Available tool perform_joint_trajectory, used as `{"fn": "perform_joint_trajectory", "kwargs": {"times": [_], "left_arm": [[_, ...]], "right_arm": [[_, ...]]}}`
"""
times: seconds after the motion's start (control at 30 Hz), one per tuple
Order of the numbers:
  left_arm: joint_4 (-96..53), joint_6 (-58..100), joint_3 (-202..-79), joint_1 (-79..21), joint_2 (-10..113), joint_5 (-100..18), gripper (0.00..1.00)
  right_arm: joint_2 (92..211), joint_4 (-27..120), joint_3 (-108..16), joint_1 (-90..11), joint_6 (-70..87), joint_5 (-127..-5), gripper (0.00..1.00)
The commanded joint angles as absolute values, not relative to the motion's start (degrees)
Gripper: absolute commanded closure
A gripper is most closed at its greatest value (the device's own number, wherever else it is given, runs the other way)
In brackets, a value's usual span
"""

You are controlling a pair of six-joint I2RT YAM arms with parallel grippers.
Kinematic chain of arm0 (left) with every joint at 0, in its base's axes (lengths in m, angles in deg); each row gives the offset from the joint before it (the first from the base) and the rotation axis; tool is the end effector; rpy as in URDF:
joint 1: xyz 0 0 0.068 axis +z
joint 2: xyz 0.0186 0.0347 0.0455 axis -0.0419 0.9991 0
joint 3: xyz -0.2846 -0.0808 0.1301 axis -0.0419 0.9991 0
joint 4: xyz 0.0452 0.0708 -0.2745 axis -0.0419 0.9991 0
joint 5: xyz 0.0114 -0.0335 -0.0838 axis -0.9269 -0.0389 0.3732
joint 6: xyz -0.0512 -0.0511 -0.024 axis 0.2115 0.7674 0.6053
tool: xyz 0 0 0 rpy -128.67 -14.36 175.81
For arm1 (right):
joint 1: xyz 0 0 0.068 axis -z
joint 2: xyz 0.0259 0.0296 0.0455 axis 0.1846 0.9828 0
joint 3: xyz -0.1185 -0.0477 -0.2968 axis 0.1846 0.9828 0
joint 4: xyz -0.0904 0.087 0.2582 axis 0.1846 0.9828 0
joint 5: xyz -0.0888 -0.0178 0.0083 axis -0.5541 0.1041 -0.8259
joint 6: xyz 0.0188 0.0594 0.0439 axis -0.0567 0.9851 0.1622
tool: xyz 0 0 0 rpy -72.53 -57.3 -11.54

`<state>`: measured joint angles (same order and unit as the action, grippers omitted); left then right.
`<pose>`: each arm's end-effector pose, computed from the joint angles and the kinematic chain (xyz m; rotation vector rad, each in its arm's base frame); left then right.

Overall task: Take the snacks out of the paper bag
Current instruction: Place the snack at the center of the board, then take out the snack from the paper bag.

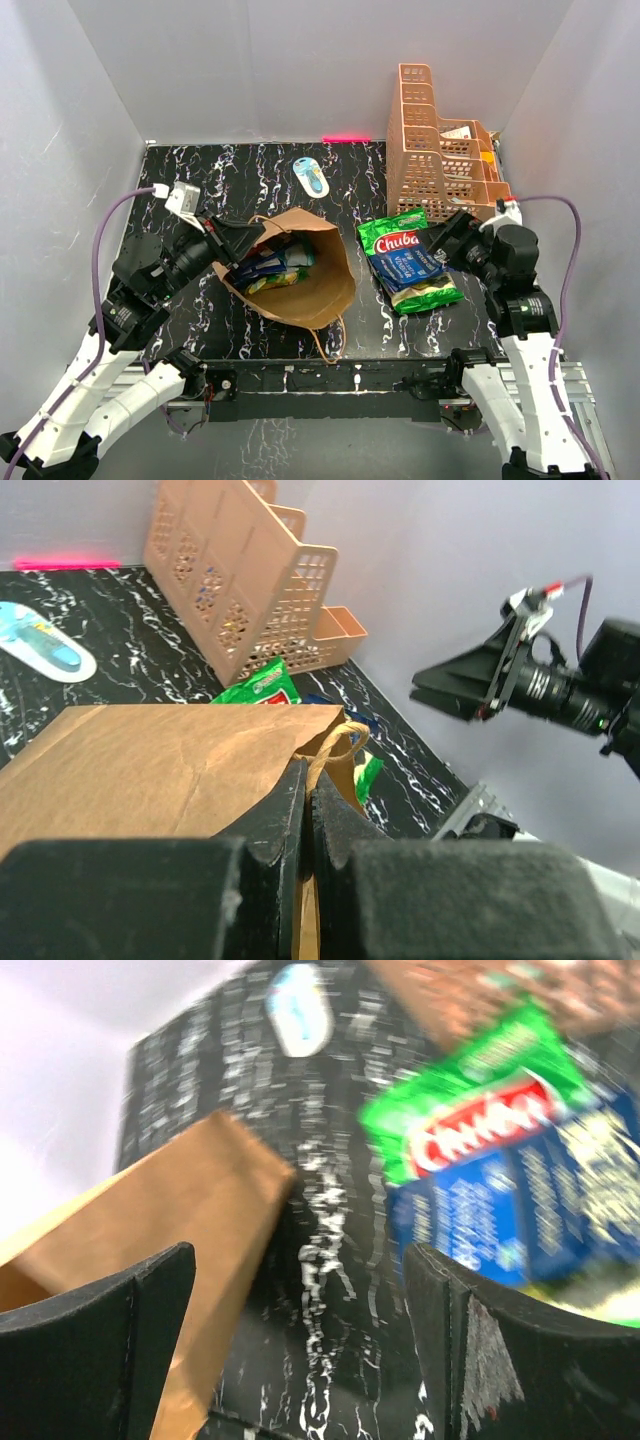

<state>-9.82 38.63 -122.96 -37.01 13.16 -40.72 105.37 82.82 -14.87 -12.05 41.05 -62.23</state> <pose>0.1164 -0.0920 0.4625 0.2057 1.5047 -1.0065 0.1428 0.0160 0.3349 0.5668 2.0272 0.6335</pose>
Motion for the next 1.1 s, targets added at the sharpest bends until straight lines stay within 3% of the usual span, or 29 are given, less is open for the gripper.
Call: {"fn": "perform_joint_trajectory", "kwargs": {"times": [0.0,0.13,0.33,0.5,0.73,0.9,1.07], "left_arm": [[-13.7,36.1,-122.1,-36.9,12.7,-33.1,1.0],[-15.0,36.9,-120.5,-37.0,13.4,-31.1,1.0],[-15.4,37.5,-119.9,-37.0,13.7,-31.2,1.0],[-14.1,37.4,-120.9,-36.9,13.9,-32.6,1.0],[-13.3,37.3,-123.1,-36.9,14.5,-31.8,1.0],[-13.7,36.6,-124.3,-37.0,14.3,-30.1,1.0],[-15.0,36.7,-123.9,-37.0,13.7,-29.2,1.0]], "right_arm": [[108.0,67.0,-21.4,-15.6,26.2,-37.6,0.14],[111.7,62.3,-24.2,-22.9,23.6,-29.3,0.16],[114.3,65.9,-27.6,-35.2,11.0,-29.6,0.15],[118.1,65.1,-28.4,-48.7,4.1,-39.3,0.16],[125.7,60.6,-28.3,-75.7,-16.0,-64.5,0.15],[129.3,54.2,-24.6,-79.9,-36.6,-66.8,0.16],[134.9,49.3,-22.6,-79.9,-47.6,-73.1,0.16]]}}
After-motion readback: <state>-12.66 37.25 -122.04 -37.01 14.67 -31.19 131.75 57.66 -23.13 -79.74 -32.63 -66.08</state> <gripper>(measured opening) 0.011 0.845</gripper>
